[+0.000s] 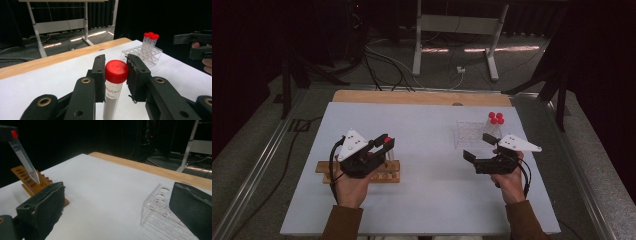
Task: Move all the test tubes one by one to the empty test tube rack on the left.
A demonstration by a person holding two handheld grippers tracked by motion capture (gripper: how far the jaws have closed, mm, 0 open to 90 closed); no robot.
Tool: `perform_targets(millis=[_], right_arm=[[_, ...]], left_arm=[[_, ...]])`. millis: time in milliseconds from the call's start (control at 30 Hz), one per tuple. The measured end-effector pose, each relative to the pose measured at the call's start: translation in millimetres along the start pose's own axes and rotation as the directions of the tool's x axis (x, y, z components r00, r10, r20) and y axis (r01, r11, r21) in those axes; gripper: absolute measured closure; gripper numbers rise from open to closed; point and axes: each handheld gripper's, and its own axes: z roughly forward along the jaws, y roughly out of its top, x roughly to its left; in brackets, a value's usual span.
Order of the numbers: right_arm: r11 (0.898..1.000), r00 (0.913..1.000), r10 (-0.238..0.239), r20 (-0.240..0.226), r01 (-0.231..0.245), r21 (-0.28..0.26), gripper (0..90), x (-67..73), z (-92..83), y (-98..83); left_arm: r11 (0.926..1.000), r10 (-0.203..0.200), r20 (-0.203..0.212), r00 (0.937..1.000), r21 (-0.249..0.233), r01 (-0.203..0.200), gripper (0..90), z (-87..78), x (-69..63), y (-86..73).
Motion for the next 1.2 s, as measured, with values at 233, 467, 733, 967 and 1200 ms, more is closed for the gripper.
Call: perform_targets(millis=[233,467,733,967,1200], right_arm=[[1.0,1.0,0.004,0.004,-0.004,-0.006,0.0,-0.9,-1.1,0.3],[1.0,1.0,0.004,0.008,-0.004,-0.007,0.0,-1.4,-1.3,0.0],[1.0,1.0,0.001,0.005,-0.001,0.001,0.0,-0.3,0.4,-0.9],[1.0,1.0,0.003,0.005,-0.003,-0.001,0.0,-0.4,0.0,-1.1],[1.0,1.0,0.001,0.002,-0.001,0.004,0.0,-0.1,1.1,-2.1]], left_arm=[[0.9999,-0.001,-0.02,0.9998,0.01,0.001,71.0,-4.1,4.5,-7.9],[0.9999,0.0,-0.039,0.9993,0.012,0.0,71.0,-10.3,7.8,-11.4],[0.9984,-0.015,-0.047,0.9988,0.053,0.017,71.0,-6.6,13.5,-26.6],[0.9954,-0.015,-0.047,0.9988,0.094,0.019,70.9,-1.5,13.5,-41.5],[0.9917,-0.024,-0.045,0.9987,0.125,0.03,70.9,2.3,16.9,-51.5]])
